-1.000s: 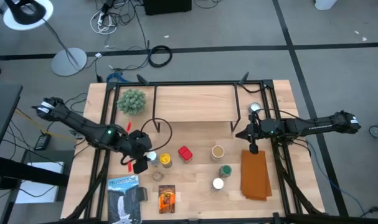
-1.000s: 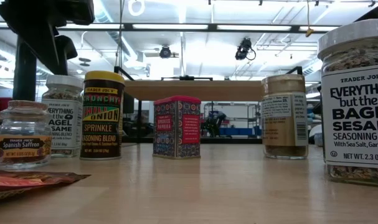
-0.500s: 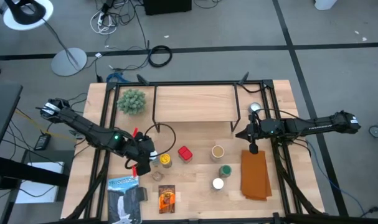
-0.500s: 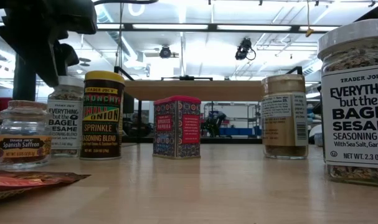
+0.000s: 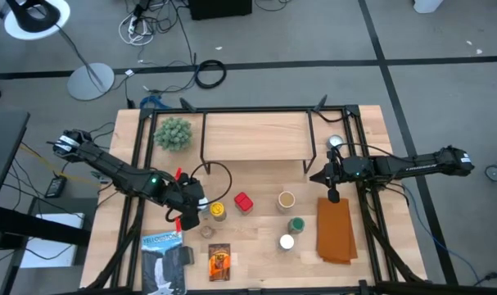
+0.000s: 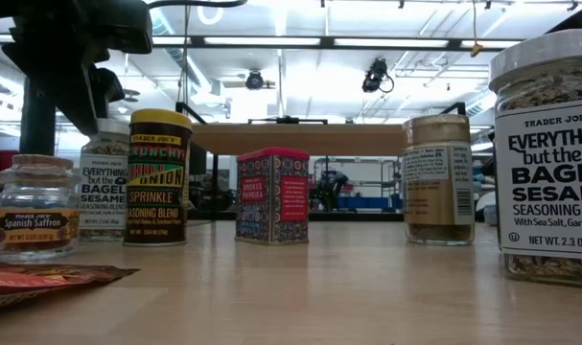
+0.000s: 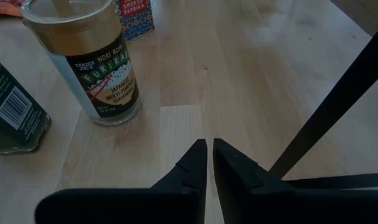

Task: Shelf spices
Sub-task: Put the white seasoning bottle onto the shelf

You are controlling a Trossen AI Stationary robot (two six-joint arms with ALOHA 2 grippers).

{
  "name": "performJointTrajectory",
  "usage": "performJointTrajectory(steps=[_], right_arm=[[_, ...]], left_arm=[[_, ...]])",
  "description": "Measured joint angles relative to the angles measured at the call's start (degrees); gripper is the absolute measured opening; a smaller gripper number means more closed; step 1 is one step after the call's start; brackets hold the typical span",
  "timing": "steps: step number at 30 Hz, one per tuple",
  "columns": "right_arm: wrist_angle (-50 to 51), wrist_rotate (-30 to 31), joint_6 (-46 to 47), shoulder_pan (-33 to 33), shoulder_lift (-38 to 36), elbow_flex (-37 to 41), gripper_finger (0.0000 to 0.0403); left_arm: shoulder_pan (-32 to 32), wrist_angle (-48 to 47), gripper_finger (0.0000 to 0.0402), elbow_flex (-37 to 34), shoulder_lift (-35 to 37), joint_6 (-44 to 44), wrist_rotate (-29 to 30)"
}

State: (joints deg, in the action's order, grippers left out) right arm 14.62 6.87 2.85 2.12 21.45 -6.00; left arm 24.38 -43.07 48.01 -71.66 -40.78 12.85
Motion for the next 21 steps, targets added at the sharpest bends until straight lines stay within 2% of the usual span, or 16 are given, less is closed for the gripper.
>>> performJointTrajectory(steps=[12, 21], right_arm=[[0.01, 0.01, -0.01, -0.01, 0.0, 0.0, 0.0027], [0.01, 0.0, 0.0, -0.01, 0.01, 0.0, 0.0028]], left_arm=[[0.0, 0.15, 0.0219, 0.0, 0.02, -0.02, 0.29], [0.0, 3.94, 0.0219, 0.0, 0.02, 0.01, 0.84]])
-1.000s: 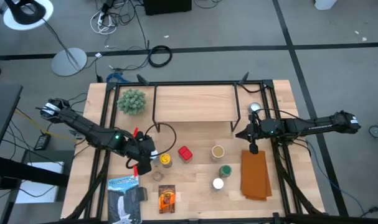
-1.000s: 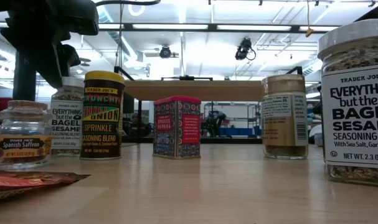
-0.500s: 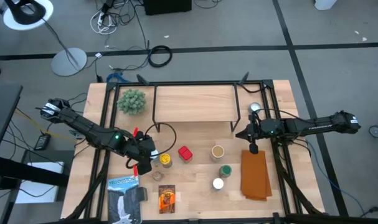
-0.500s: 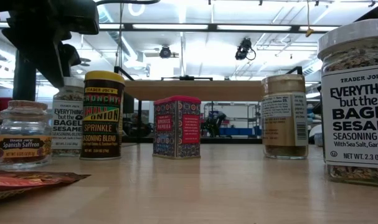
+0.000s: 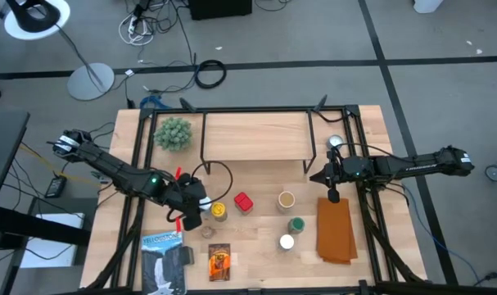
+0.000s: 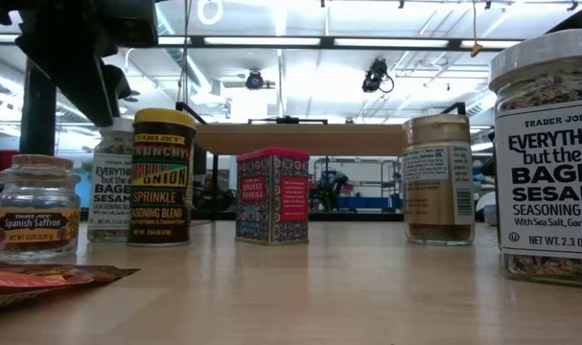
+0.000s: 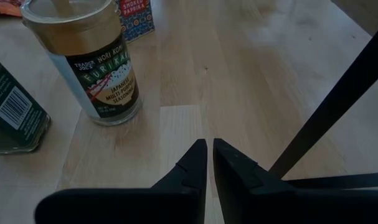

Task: Shelf spices
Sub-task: Put the white seasoning bottle onto the shelf

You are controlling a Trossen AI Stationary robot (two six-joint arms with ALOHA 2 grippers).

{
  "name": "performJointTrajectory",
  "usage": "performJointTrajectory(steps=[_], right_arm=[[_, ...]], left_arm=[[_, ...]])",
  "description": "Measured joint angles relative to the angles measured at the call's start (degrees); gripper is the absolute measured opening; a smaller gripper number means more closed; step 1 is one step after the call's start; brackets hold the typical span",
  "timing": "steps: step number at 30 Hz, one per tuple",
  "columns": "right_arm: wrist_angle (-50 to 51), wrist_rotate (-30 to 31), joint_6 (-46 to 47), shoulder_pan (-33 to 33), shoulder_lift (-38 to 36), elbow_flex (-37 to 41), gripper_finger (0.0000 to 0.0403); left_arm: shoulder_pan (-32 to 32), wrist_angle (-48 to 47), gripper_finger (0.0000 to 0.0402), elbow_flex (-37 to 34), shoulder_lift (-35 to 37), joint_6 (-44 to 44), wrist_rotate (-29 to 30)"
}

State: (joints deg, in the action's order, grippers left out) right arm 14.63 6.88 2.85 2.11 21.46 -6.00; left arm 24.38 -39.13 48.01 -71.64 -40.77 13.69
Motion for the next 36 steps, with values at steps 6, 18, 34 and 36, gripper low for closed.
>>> performJointTrajectory(steps=[6, 18, 34, 36], right_arm=[[0.0, 0.02, -0.01, 0.01, -0.01, 0.0, 0.0029], [0.0, 0.02, 0.0, 0.0, -0.01, 0.0, 0.0029], [0.0, 0.02, 0.0, 0.0, 0.01, 0.0, 0.0029], [0.0, 0.02, -0.02, 0.02, 0.01, 0.0, 0.0027]], left_arm=[[0.0, 1.31, 0.0219, 0.0, 0.02, 0.0, -0.02], [0.0, 2.53, 0.0219, 0.0, 0.02, 0.0, -0.07], [0.0, 2.51, 0.0219, 0.0, 0.02, 0.0, -0.28], [0.0, 2.49, 0.0219, 0.0, 0.02, 0.0, -0.31]])
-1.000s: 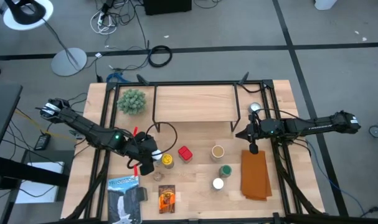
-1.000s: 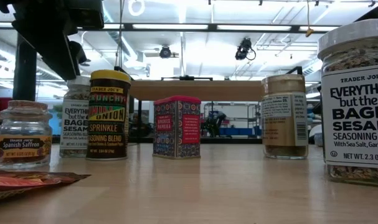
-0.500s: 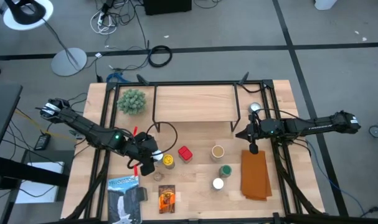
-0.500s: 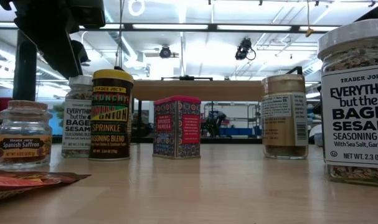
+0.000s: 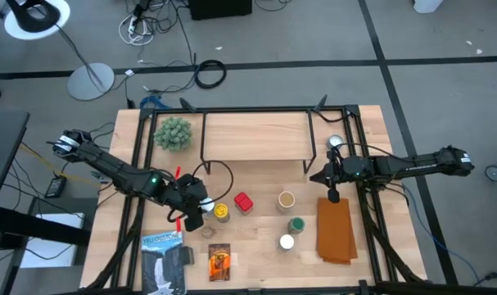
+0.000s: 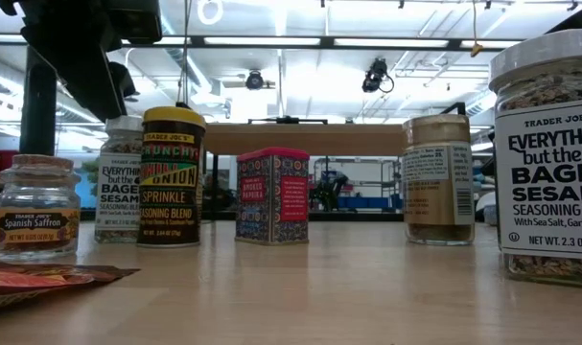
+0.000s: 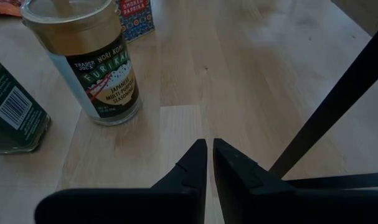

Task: Shelf spices
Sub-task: Put the white seasoning bottle onto the shelf

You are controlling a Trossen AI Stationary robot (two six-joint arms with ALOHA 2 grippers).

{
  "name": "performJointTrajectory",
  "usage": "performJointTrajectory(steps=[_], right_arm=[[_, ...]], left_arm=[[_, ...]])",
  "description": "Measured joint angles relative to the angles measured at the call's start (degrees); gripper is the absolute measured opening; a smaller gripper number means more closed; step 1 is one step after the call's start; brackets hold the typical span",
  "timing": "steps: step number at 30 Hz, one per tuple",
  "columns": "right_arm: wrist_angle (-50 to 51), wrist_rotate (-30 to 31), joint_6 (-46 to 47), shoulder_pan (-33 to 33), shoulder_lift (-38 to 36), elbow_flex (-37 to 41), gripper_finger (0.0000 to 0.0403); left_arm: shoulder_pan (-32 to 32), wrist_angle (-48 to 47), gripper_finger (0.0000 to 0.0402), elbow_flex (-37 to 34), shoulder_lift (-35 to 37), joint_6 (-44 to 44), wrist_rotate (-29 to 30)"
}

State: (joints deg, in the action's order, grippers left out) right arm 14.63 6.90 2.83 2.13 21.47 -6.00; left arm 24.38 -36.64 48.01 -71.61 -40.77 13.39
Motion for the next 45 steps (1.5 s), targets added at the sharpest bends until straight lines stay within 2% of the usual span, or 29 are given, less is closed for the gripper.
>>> performJointTrajectory(steps=[11, 20, 33, 45], right_arm=[[0.0, 0.0, 0.01, -0.01, 0.0, 0.0, 0.0029], [0.0, -0.01, 0.01, -0.02, -0.01, -0.01, 0.0029], [0.0, 0.0, 0.02, 0.0, 0.0, 0.0, 0.0029], [-0.01, -0.01, 0.01, -0.01, -0.01, -0.02, 0.0025]], left_arm=[[-0.02, 0.43, 0.0219, -0.01, 0.0, 1.82, 0.03], [-0.01, 6.57, 0.0219, -0.02, 0.04, 2.01, 0.07], [0.0, 7.63, 0.0219, -0.02, 0.04, 13.49, 0.24], [0.0, 7.61, 0.0219, -0.02, 0.04, 13.57, 0.22]])
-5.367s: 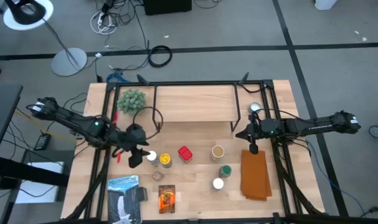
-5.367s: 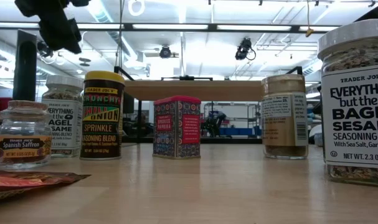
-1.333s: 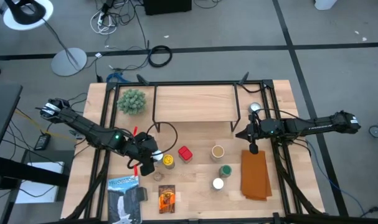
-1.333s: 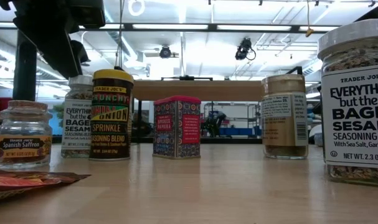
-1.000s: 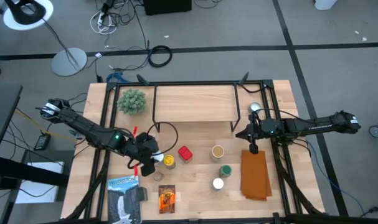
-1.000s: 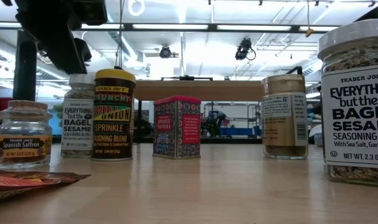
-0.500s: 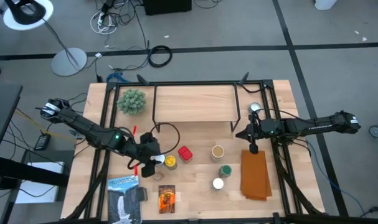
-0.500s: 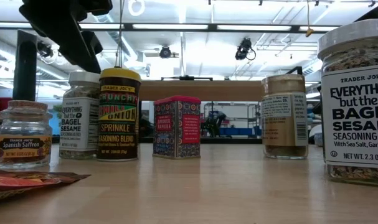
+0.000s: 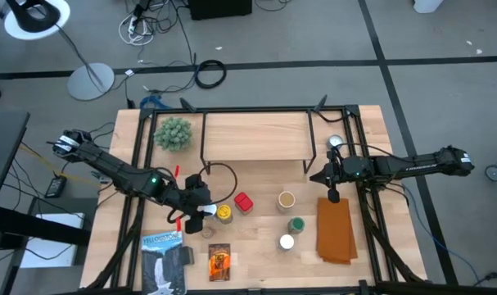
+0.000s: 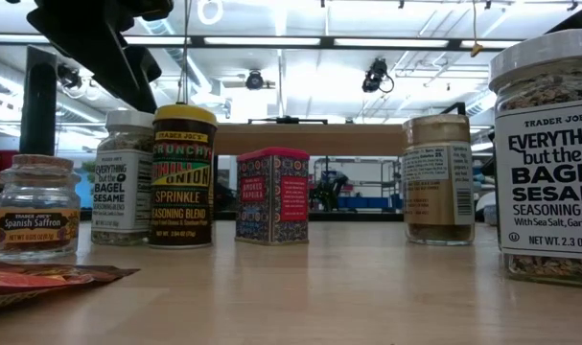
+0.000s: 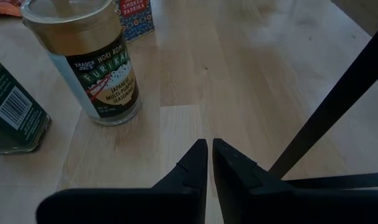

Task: Shelf spices
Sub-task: Put the white seasoning bottle onto the shelf

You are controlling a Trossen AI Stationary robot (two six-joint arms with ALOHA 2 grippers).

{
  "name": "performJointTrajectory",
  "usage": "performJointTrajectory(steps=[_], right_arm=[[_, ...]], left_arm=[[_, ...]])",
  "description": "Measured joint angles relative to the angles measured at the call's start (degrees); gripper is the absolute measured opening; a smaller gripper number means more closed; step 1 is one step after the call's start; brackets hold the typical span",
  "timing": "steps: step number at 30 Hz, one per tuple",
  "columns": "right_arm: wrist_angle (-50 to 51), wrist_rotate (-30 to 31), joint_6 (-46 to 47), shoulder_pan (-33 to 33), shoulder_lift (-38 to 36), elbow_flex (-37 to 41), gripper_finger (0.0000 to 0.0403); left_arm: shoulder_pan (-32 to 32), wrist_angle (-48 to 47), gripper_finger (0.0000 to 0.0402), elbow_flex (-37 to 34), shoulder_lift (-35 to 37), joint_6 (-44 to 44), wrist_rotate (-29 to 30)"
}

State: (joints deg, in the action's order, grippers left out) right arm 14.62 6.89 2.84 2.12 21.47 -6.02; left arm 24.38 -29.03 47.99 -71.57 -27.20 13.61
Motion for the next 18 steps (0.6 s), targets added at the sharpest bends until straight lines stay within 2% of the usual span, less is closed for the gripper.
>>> performJointTrajectory(steps=[18], right_arm=[[0.01, -0.01, 0.02, -0.01, -0.02, 0.02, 0.0027]], left_arm=[[-0.02, -0.01, 0.0219, 0.0, 0.0, 2.15, -0.14]])
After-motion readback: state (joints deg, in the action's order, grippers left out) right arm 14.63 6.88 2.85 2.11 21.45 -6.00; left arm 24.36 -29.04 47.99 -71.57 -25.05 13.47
